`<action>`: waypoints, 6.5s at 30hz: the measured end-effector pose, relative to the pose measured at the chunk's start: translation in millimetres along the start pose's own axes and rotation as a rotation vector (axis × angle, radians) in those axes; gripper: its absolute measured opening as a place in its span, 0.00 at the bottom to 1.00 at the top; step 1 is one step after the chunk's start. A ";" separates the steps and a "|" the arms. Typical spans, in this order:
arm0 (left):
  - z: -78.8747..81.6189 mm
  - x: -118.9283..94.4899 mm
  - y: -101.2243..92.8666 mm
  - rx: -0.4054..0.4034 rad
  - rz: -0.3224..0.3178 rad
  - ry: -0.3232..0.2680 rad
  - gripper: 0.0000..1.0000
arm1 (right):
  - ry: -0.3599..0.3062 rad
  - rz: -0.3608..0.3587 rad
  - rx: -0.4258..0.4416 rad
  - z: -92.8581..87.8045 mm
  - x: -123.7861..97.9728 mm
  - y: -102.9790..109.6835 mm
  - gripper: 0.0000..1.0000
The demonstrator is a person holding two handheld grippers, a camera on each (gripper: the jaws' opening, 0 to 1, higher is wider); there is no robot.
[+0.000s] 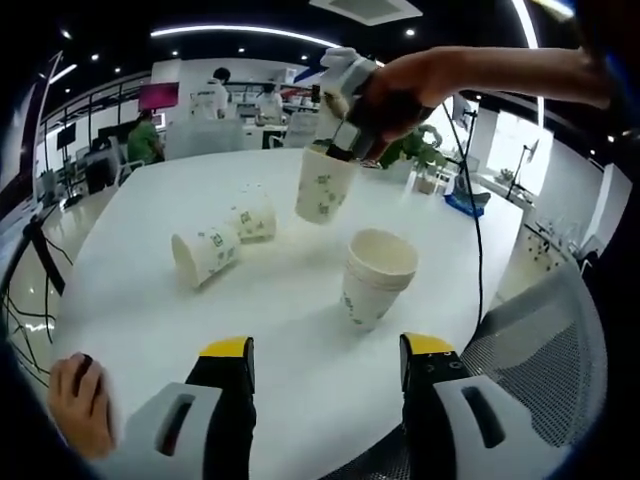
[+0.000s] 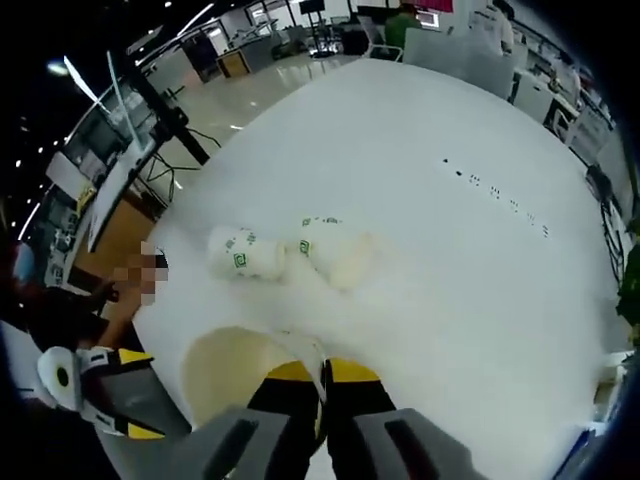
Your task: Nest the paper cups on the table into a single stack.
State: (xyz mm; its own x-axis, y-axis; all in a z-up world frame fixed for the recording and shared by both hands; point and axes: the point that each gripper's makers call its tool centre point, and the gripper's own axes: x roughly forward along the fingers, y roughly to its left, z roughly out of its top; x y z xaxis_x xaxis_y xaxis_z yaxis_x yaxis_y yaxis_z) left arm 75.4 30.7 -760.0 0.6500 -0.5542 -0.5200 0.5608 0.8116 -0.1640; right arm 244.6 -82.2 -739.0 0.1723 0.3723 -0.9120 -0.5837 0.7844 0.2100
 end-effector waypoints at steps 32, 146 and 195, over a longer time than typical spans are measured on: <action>1.4 1.1 -4.7 0.013 -0.015 -0.014 0.62 | 0.086 0.091 -0.186 -40.5 -44.1 57.7 0.00; -5.8 3.3 -4.2 0.007 -0.020 0.025 0.61 | -0.291 0.047 -0.090 5.1 24.8 34.9 0.31; -14.9 6.8 -2.1 -0.029 -0.012 0.075 0.60 | -0.431 0.074 -0.216 57.2 110.5 -12.5 0.43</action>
State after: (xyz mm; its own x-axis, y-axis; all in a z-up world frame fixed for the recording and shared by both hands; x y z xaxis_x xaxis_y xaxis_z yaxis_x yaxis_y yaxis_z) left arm 71.0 28.0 -775.6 0.6021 -0.5496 -0.5791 0.5528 0.8104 -0.1943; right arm 316.4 -22.4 -822.3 0.4102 0.6307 -0.6587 -0.7503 0.6440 0.1494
